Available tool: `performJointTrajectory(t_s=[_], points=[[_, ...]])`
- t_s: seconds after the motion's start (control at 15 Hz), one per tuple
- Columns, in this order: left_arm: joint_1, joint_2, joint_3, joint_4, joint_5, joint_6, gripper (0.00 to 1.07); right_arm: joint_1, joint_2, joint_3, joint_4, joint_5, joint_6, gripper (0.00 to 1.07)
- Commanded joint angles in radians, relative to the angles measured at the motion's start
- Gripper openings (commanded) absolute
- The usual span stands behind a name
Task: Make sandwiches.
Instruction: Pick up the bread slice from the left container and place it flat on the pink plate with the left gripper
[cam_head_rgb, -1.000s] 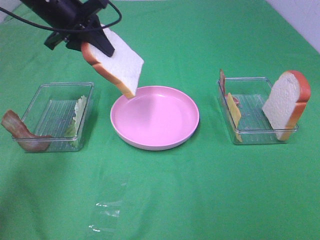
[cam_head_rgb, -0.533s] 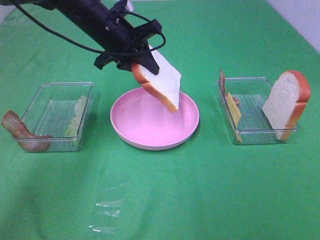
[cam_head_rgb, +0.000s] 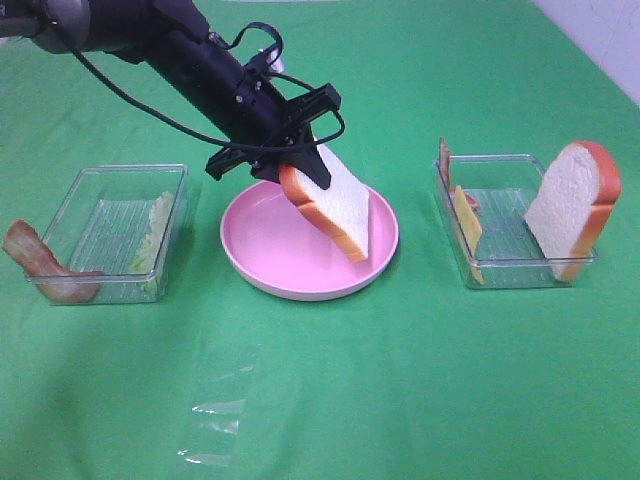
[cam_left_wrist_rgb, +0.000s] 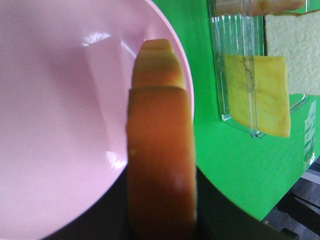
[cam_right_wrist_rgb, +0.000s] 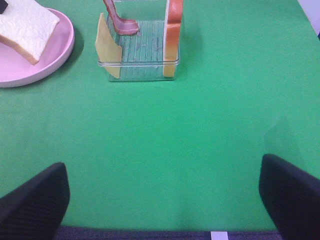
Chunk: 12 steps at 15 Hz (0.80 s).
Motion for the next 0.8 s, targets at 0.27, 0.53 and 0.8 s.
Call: performJointTrajectory(t_s=[0.27, 0.53, 0.8], points=[[0.0, 0.036, -0.003, -0.022, 0.02, 0.003, 0.0, -0.005, -0.025, 0.002, 0.001, -0.005, -0.001, 0.99], [0.0, 0.049, -0.003, -0.019, 0.021, 0.003, 0.05, -0.005, -0.025, 0.002, 0.001, -0.005, -0.001, 0.99], [0.0, 0.048, -0.003, 0.016, 0.021, 0.003, 0.47, -0.005, -0.025, 0.002, 0.001, -0.005, -0.001, 0.99]])
